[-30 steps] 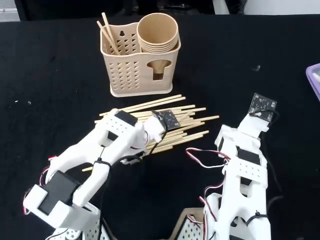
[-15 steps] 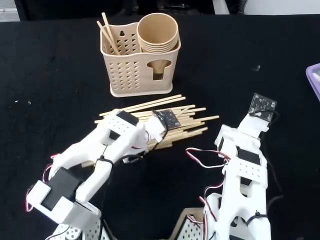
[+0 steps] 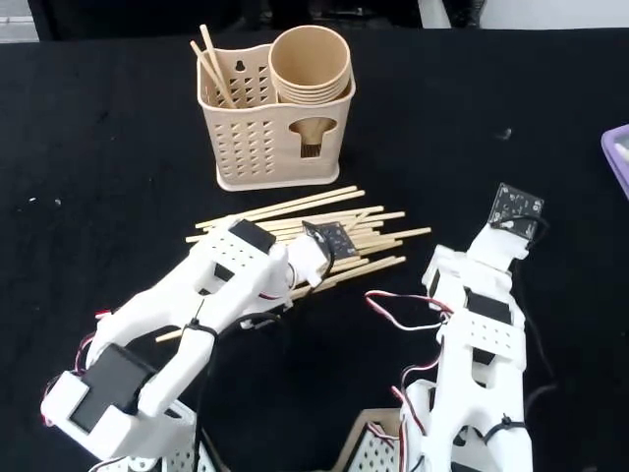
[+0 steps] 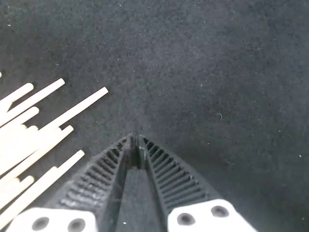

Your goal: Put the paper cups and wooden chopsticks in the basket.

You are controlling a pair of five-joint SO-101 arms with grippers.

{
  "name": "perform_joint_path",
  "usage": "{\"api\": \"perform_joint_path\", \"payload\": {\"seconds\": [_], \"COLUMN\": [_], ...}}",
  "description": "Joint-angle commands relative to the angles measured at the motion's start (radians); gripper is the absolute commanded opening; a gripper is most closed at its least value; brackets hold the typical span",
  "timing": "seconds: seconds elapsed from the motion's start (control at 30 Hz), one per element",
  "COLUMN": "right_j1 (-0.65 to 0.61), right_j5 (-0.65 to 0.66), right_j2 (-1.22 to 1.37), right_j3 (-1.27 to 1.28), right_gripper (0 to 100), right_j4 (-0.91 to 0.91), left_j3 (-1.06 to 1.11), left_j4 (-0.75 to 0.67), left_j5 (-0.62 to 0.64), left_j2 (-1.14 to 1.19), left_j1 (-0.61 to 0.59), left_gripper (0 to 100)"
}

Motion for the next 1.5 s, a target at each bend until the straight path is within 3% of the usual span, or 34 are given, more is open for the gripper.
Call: {"api": "perform_joint_path", "payload": {"seconds": [0.0,0.23,0.43,0.97,1.1,1.3,1.47], "right_j1": [-0.015,-0.015,-0.015,-0.015,-0.015,-0.015,-0.015], "right_j5": [0.008,0.008,0.008,0.008,0.008,0.008,0.008], "right_j2": [-0.028,-0.028,-0.028,-0.028,-0.028,-0.028,-0.028], "right_j3": [-0.03,-0.03,-0.03,-0.03,-0.03,-0.03,-0.03], "right_gripper": [1.5,1.5,1.5,1.5,1.5,1.5,1.5], "right_j4": [-0.015,-0.015,-0.015,-0.015,-0.015,-0.015,-0.015], "left_j3": [-0.025,0.025,0.019,0.005,0.002,0.022,-0.036], "left_j4": [-0.02,-0.112,-0.104,-0.132,-0.138,-0.13,-0.044], "left_j5": [0.008,0.014,0.015,0.014,0.015,0.072,0.071], "left_j2": [-0.041,-0.041,-0.041,-0.041,-0.041,-0.052,-0.054], "left_j1": [0.004,0.01,0.002,-0.001,0.005,0.012,0.002], "left_gripper": [3,3,14,13,3,3,3]}}
